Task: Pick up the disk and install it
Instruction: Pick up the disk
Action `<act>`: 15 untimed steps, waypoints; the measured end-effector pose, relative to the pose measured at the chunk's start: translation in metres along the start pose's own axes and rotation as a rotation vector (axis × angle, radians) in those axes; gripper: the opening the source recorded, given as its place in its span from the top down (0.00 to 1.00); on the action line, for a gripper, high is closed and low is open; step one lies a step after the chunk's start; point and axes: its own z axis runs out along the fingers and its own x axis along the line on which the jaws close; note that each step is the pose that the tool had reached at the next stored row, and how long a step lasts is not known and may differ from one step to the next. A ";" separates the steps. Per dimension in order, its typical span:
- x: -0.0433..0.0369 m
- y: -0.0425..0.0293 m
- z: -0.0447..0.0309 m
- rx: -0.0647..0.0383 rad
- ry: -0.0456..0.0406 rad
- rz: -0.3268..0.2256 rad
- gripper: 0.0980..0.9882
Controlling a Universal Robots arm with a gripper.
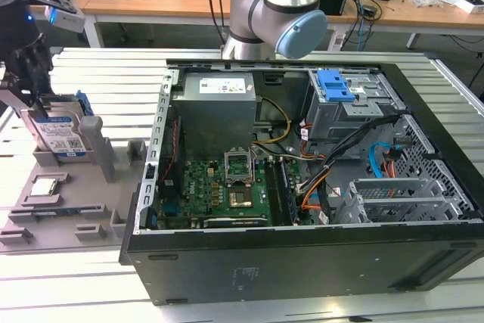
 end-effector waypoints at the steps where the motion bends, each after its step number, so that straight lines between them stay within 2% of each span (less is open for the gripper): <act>1: 0.0000 -0.0001 0.0010 0.000 0.0000 0.000 0.57; 9: 0.0002 -0.0011 0.0124 0.000 0.0001 -0.002 0.57; 15: -0.0016 -0.0013 0.0145 0.000 -0.0012 -0.003 0.57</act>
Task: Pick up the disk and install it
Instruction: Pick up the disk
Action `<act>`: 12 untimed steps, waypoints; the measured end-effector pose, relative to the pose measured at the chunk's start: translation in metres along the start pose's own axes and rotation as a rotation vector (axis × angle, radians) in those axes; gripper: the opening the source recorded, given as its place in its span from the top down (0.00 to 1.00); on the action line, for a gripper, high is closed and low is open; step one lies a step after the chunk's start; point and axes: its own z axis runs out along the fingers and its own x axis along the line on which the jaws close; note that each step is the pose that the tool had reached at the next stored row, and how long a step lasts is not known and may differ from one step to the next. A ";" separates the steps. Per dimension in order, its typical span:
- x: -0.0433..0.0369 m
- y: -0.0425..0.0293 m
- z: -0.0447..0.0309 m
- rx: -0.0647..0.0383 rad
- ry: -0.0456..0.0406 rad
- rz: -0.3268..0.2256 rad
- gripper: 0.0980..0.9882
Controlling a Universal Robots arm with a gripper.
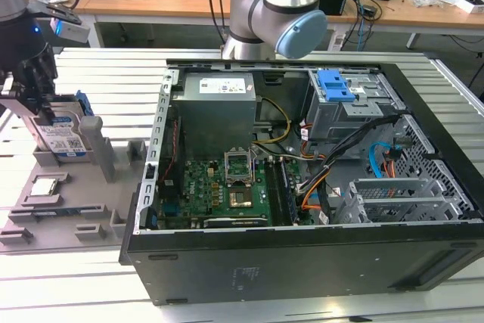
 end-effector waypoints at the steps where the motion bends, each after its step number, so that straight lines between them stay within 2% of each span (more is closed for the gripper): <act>1: -0.0004 0.0000 0.0005 0.000 0.0000 0.000 0.57; 7: -0.0009 -0.0001 0.0072 0.000 0.0000 0.000 0.57; 12: -0.0009 -0.0002 0.0080 0.000 0.0001 0.000 0.57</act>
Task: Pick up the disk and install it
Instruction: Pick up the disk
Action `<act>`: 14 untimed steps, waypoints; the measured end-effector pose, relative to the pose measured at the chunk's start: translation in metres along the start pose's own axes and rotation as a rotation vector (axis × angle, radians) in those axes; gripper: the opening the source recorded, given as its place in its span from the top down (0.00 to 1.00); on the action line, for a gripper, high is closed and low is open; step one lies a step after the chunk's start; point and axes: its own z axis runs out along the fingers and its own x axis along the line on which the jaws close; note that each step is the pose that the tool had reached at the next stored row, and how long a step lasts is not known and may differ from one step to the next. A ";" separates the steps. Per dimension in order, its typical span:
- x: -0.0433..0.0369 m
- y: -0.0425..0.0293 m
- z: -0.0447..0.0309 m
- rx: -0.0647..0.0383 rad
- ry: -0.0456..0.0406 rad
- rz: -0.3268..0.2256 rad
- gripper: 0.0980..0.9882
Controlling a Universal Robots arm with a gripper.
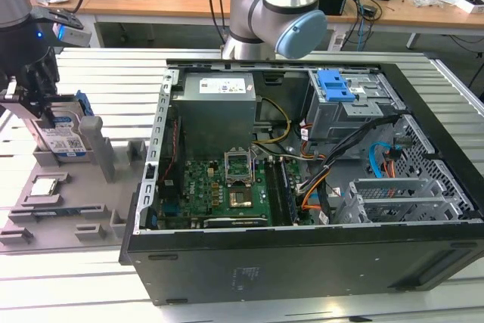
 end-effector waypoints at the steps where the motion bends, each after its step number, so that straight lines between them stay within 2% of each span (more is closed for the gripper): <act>1: 0.0000 0.0000 0.0000 0.000 0.0000 0.000 0.57; 3: 0.0001 0.0000 0.0000 0.000 0.0005 0.000 0.59; 5: 0.0000 0.0000 0.0001 0.000 0.0000 0.000 0.70; 14: 0.0000 0.0000 0.0003 0.000 0.0000 0.000 0.70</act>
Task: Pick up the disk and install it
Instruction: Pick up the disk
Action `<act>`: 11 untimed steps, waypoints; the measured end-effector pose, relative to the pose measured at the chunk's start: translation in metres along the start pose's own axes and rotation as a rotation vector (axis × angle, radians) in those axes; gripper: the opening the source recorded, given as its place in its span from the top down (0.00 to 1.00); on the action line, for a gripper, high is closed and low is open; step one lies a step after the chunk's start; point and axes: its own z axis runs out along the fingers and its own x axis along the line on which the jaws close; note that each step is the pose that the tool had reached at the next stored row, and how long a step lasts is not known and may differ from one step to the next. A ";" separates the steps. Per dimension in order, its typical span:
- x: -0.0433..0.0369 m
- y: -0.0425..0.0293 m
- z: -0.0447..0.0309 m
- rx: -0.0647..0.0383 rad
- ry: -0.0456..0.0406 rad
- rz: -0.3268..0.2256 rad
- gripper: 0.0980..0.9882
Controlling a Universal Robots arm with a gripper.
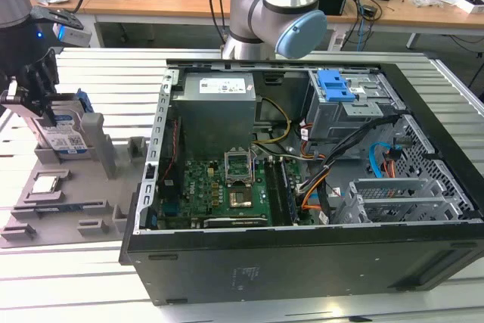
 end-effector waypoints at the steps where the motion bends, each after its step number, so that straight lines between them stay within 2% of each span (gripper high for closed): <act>1: 0.0000 0.0000 0.0000 0.000 0.0001 0.000 0.70; 6: 0.0000 0.0000 -0.0001 0.000 -0.0001 0.000 0.70; 11: -0.0009 0.0004 -0.0110 0.000 0.0038 0.000 0.70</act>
